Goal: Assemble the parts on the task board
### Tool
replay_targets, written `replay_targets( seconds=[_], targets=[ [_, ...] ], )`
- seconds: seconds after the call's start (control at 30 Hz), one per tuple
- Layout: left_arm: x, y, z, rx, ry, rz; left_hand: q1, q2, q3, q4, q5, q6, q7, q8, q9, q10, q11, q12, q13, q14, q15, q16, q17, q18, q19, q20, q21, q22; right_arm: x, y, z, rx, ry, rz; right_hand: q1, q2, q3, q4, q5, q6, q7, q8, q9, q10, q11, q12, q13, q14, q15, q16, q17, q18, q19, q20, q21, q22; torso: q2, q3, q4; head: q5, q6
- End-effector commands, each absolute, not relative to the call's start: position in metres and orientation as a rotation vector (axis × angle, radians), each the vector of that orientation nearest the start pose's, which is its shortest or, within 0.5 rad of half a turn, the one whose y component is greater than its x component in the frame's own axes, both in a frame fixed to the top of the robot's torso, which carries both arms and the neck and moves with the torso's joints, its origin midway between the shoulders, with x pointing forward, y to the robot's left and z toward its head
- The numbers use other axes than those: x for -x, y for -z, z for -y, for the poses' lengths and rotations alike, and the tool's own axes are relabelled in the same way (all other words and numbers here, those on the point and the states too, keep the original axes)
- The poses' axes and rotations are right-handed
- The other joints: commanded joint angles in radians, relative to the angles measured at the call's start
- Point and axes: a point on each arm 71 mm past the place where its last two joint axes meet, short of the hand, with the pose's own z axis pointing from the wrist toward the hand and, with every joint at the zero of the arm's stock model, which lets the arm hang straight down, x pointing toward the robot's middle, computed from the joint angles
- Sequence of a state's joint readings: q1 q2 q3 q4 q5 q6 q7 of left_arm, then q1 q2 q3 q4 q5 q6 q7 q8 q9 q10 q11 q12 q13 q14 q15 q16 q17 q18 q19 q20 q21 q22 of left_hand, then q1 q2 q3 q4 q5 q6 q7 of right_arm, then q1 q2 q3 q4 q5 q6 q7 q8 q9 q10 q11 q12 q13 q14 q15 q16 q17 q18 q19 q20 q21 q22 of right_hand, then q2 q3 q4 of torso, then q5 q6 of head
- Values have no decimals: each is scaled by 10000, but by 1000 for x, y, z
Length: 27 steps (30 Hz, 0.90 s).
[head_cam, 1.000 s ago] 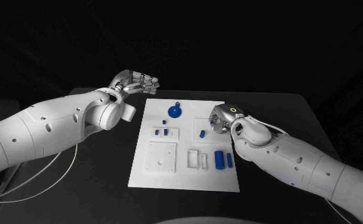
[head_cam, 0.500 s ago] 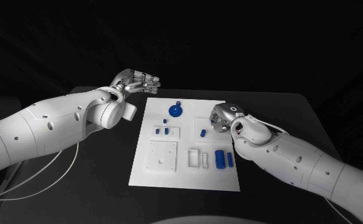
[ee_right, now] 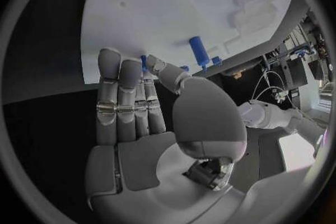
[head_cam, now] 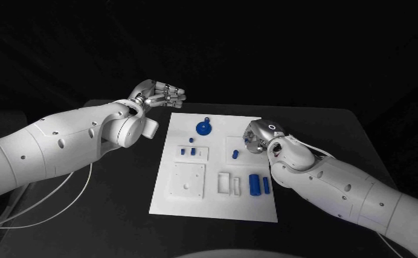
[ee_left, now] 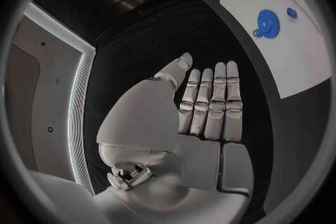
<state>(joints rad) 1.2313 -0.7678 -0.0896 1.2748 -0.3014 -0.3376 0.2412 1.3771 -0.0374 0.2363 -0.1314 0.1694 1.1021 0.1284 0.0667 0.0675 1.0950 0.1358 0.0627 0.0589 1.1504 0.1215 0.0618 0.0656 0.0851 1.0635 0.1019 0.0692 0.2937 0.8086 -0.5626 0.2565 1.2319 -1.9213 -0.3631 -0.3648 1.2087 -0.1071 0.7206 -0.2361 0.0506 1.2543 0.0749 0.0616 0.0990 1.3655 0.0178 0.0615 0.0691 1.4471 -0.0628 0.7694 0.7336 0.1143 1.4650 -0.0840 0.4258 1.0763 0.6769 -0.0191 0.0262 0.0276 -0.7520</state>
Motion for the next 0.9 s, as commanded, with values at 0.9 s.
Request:
replay_targets(
  seconds=[0.9],
  targets=[
    [-540,198,-240,8844,11723,-15181,58,96,-152,214,8,-121,39,-32,-16,18,-9,-24,-10,-24,-16,-12,-2,187,204,11,66,-652,-465,251,116,-971,-6775,-16211,11,225,-200,-71,6,37,25,32,30,6,13,7,-21,8,-75,-127,37,62,384,-100,-30,44,-39,-58,9,717,99]
  ],
)
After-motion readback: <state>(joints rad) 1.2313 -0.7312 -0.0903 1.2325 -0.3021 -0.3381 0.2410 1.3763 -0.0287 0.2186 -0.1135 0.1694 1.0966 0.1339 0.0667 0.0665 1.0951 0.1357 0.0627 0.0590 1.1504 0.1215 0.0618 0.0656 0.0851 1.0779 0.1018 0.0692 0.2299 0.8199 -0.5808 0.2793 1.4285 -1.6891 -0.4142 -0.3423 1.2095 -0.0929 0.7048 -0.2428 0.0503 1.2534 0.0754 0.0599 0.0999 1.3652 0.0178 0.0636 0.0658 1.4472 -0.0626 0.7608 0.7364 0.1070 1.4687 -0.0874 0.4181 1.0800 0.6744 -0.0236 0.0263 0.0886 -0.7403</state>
